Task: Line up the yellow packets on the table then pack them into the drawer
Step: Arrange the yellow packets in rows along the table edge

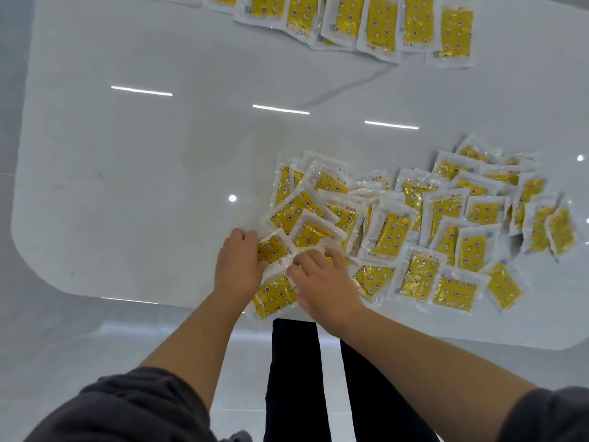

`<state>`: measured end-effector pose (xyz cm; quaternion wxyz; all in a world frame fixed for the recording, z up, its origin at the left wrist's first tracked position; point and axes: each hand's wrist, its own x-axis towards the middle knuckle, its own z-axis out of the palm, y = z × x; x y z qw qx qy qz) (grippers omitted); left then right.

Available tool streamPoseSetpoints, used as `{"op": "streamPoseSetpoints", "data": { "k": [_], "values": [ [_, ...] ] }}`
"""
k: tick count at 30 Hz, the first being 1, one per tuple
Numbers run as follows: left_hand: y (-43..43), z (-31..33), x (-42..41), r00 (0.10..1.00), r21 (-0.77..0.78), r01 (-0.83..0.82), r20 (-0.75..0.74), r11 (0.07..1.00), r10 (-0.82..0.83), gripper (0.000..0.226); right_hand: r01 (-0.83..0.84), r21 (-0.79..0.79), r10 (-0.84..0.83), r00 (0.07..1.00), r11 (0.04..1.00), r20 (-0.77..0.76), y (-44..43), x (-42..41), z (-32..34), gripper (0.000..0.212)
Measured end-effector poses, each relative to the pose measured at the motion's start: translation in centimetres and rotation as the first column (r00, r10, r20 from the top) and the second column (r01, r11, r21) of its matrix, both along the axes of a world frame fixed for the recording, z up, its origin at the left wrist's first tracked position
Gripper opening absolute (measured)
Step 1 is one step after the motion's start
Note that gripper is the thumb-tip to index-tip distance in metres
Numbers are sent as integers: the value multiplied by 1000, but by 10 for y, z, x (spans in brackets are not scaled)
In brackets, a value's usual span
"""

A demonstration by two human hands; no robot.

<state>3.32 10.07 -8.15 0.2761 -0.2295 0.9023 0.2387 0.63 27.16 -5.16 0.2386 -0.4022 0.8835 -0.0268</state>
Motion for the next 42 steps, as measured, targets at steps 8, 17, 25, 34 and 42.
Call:
{"op": "streamPoseSetpoints", "data": {
  "k": [8,17,25,34,42],
  "values": [
    [-56,4,-10,984,18,-180,1,983,180,24,-227,52,220,969,972,112,-36,15,-13,52],
    [-70,12,-2,971,174,-238,64,956,230,19,-397,148,382,916,906,121,-42,-7,0,26],
    [-34,8,5,998,155,-57,-12,986,60,25,-136,122,100,960,983,262,-8,-34,17,38],
    [15,-8,20,994,-160,27,-97,987,-43,32,-45,203,17,990,978,138,-4,-38,-3,39],
    [-19,3,10,887,171,-437,-83,883,455,62,-150,241,151,988,959,14,-18,-33,-8,62]
  ]
}}
